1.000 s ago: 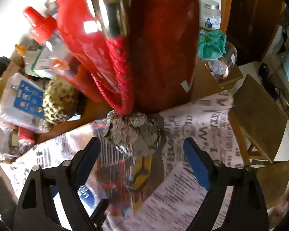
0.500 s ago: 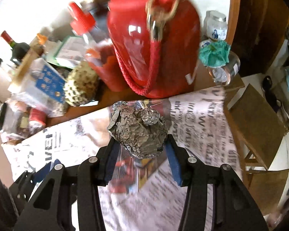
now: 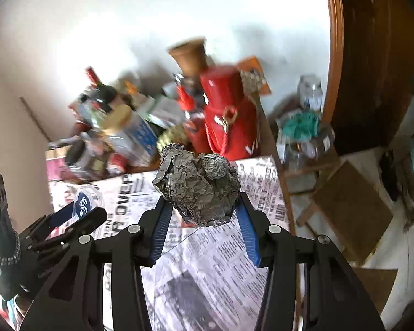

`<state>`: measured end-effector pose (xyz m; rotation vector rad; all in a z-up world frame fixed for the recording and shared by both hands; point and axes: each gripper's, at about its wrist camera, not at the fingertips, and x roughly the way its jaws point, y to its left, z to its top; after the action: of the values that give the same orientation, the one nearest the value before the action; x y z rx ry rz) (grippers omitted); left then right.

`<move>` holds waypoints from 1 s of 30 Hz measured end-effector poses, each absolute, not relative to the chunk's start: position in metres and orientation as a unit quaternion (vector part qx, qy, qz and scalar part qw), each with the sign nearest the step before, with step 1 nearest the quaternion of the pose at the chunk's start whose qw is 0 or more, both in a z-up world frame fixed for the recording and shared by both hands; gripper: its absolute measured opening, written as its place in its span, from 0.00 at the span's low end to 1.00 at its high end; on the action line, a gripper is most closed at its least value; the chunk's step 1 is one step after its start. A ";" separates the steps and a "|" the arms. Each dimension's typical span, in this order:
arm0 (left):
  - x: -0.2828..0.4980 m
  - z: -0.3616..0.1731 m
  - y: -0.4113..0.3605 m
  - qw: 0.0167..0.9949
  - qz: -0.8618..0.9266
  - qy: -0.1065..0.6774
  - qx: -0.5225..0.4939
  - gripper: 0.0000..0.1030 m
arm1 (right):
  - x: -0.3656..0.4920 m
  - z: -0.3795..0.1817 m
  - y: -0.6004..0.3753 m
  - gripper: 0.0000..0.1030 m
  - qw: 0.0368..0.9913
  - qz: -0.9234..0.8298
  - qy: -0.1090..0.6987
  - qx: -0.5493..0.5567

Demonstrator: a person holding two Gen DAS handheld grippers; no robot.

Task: Collect trash
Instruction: 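Carry the Lucky cup box and foil ball down over the white bucket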

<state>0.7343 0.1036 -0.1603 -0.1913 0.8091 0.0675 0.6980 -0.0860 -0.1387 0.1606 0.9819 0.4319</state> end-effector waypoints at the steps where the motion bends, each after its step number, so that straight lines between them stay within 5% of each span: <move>1: 0.723 -0.150 0.097 0.919 0.039 0.381 -0.096 0.76 | 0.690 -0.129 -0.091 0.42 0.861 0.213 0.456 0.075; 15: 0.569 -0.056 0.031 0.959 0.078 0.263 -0.072 0.75 | 0.579 -0.047 -0.141 0.42 0.891 0.287 0.349 0.041; 30: 0.426 -0.033 0.045 0.973 0.039 0.218 -0.065 0.74 | 0.447 -0.023 -0.152 0.42 0.909 0.259 0.321 0.055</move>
<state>0.4265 0.0449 -0.0326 -0.1303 0.4409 0.0784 0.4475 -0.1519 -0.0230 0.1132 0.6625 0.5335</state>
